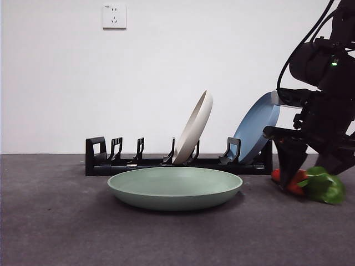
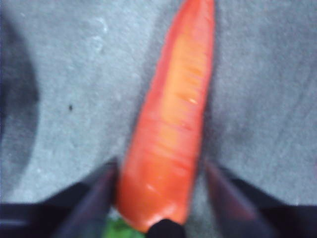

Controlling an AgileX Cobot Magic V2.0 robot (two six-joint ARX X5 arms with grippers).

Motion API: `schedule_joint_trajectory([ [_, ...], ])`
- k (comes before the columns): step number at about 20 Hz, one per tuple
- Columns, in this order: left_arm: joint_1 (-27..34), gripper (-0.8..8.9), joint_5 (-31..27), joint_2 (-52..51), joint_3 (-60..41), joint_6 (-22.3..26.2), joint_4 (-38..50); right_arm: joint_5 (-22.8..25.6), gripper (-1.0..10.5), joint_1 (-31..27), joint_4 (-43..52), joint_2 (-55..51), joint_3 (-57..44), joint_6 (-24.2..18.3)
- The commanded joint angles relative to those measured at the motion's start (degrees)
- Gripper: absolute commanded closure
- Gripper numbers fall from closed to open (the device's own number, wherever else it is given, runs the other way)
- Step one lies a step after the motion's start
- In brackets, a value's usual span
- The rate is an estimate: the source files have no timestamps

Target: Take the green plate from the plate rack,put the plate on the table,take the carrot from the table,put the carrot in the plate

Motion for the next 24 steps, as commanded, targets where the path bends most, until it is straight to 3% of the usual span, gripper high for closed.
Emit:
schedule_joint_trajectory([
  [1, -0.2, 5.3, -0.1, 0.0, -0.2, -0.7, 0.2, -0.5, 9.6, 0.1, 0.4, 0.5, -0.1, 0.5],
  [6, -0.2, 5.3, -0.3, 0.0, -0.2, -0.6, 0.2, -0.6, 9.6, 1.0, -4.6, -4.7, -0.1, 0.5],
  [8, -0.2, 5.3, -0.3, 0.0, -0.2, -0.6, 0.2, -2.7, 9.6, 2.6, -7.2, -9.7, -0.1, 0.5],
  [13, -0.2, 5.3, -0.3, 0.0, -0.2, -0.6, 0.2, -3.5, 9.6, 11.4, -5.8, -16.4, -0.1, 2.8],
  [19, -0.2, 5.3, -0.2, 0.0, -0.2, -0.6, 0.0, -3.0, 9.6, 22.1, 7.5, -9.9, -0.1, 6.0],
  [24, -0.2, 5.3, -0.2, 0.0, -0.2, -0.6, -0.6, -1.5, 9.6, 24.6, 14.9, -0.4, -0.1, 7.3],
])
